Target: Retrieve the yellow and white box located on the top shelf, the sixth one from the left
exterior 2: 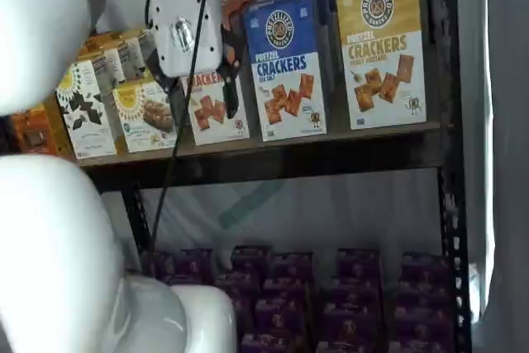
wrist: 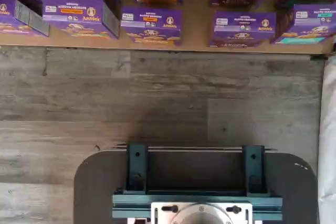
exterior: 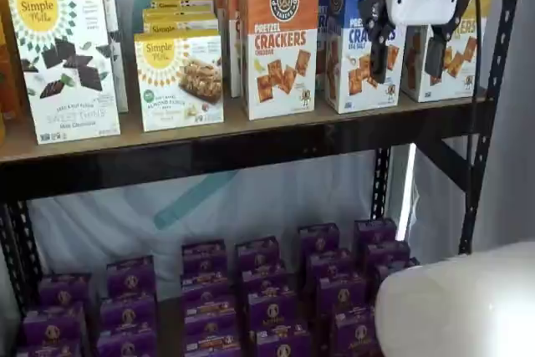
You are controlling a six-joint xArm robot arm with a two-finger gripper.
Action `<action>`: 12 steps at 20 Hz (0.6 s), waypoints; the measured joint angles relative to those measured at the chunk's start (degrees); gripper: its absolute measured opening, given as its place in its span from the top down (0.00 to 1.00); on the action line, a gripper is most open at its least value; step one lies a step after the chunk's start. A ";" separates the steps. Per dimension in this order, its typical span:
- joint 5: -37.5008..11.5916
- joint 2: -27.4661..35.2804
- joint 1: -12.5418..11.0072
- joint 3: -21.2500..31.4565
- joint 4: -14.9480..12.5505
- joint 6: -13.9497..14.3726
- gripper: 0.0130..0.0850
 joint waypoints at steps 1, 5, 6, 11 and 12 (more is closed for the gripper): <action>-0.12 -0.10 -0.90 0.10 1.03 -0.49 0.00; -0.26 -0.30 -3.40 0.44 3.77 -1.84 0.00; -0.34 -0.33 -3.41 0.54 3.66 -1.91 0.00; -3.41 -0.99 -2.04 1.58 -1.18 -2.52 0.00; -4.45 -1.01 -2.37 1.83 -2.51 -3.28 0.00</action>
